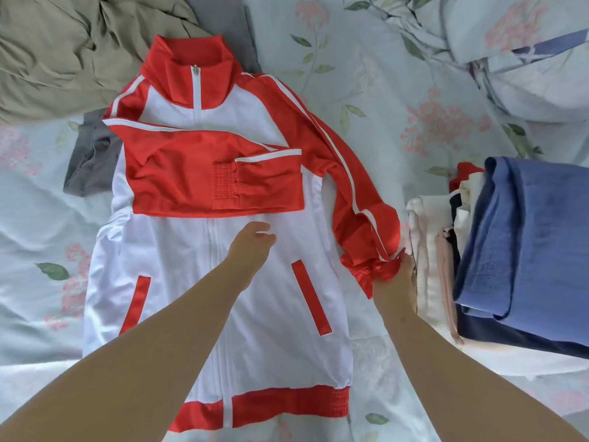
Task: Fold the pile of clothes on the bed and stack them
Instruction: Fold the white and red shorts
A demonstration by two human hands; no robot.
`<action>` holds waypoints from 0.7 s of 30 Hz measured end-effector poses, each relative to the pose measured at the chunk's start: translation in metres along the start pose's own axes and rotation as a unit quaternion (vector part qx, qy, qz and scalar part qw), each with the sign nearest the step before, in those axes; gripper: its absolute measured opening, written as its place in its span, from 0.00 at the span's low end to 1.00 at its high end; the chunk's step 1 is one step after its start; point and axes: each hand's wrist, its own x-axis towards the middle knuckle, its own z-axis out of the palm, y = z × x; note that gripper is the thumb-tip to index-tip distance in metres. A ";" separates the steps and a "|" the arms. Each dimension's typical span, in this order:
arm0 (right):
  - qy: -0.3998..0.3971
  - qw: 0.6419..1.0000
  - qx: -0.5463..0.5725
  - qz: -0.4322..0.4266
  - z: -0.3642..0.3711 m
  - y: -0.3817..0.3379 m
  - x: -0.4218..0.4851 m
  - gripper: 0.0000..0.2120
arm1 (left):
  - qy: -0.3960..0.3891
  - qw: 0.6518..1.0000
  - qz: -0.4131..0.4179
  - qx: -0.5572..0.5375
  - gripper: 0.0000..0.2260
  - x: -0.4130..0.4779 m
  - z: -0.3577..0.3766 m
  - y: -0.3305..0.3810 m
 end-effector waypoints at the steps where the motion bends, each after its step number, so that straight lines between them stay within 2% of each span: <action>1: 0.000 1.000 0.001 0.013 0.002 0.001 0.004 0.30 | -0.007 1.000 -0.002 -0.004 0.13 -0.003 0.000 0.000; 5: 0.047 0.986 0.093 0.129 0.003 0.005 0.023 0.30 | -0.023 0.999 -0.004 -0.028 0.09 -0.011 -0.002 0.003; 8: 0.014 0.967 0.172 0.189 -0.001 0.007 0.024 0.20 | -0.013 0.999 -0.009 -0.035 0.08 -0.015 -0.003 0.005; 10: -0.016 0.974 0.171 0.148 -0.007 0.003 0.014 0.08 | -0.010 0.999 -0.014 -0.038 0.08 -0.020 -0.001 0.007; 11: -0.012 0.978 0.173 0.117 -0.012 -0.002 0.008 0.06 | -0.011 0.999 -0.017 -0.039 0.08 -0.024 0.000 0.009; 17: 0.052 0.964 0.257 -0.055 -0.095 -0.073 -0.042 0.05 | -0.022 0.996 -0.012 -0.090 0.07 -0.061 0.000 0.038; 21: 0.070 0.935 0.336 -0.093 -0.156 -0.124 -0.051 0.02 | -0.018 0.994 0.029 -0.104 0.07 -0.085 -0.003 0.074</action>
